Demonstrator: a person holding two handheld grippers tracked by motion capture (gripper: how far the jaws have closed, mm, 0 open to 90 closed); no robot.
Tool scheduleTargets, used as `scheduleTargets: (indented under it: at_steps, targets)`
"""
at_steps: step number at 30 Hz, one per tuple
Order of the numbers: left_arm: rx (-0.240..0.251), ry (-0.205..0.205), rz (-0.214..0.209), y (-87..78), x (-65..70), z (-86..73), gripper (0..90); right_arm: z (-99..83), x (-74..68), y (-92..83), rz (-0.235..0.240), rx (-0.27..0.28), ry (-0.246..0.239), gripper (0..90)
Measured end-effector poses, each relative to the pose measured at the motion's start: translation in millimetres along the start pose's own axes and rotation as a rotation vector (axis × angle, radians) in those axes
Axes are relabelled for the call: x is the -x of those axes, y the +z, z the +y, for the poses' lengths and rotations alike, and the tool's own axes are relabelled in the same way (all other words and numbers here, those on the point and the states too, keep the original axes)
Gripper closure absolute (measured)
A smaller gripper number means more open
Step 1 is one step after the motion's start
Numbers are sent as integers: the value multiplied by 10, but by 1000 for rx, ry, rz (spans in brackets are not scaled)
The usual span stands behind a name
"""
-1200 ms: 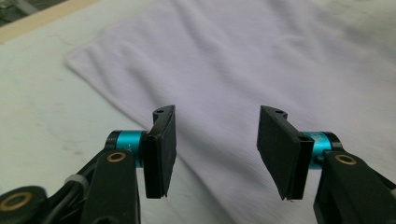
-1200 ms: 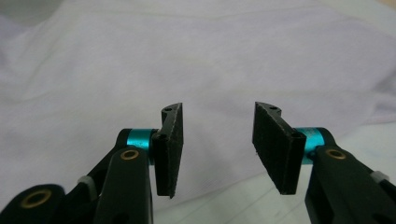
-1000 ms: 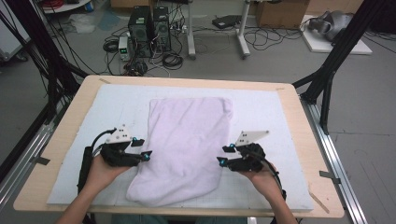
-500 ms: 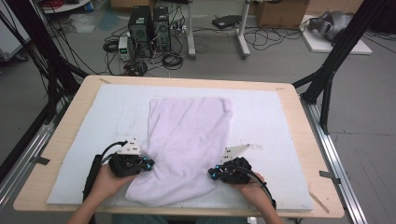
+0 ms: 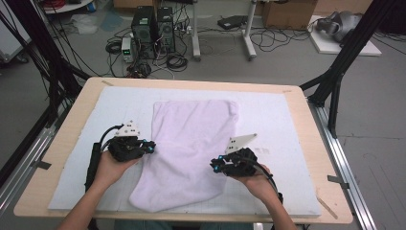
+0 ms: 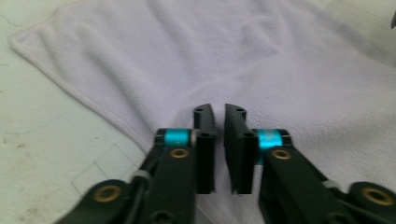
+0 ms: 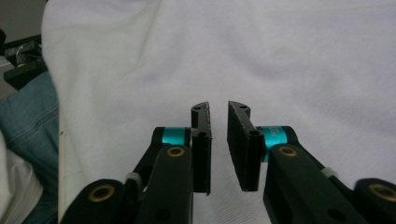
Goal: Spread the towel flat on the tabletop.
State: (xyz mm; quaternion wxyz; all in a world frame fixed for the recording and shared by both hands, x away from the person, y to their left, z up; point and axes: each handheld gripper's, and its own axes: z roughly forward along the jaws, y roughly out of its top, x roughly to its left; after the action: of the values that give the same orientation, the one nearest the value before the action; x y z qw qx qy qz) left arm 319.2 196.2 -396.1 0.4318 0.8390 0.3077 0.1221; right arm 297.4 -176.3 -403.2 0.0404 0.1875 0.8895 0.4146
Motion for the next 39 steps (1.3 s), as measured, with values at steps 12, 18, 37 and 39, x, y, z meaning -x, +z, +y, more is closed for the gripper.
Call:
scheduleTargets:
  at_steps: [12, 18, 37, 39]
  targets:
    - [7, 42, -102, -367, 500, -384, 450, -385, -402, -132, 40, 32, -2, 497]
    - [-77, 105, -151, -235, 708, -643, 416, -491, -498, 79, 23, -30, -28, 541]
    - [94, 60, -33, -210, 373, -63, 880, 140, -70, -198, -34, 12, -14, 793]
    - [82, 72, 25, -131, 235, 76, 880, 229, 60, -152, -60, -3, 10, 793]
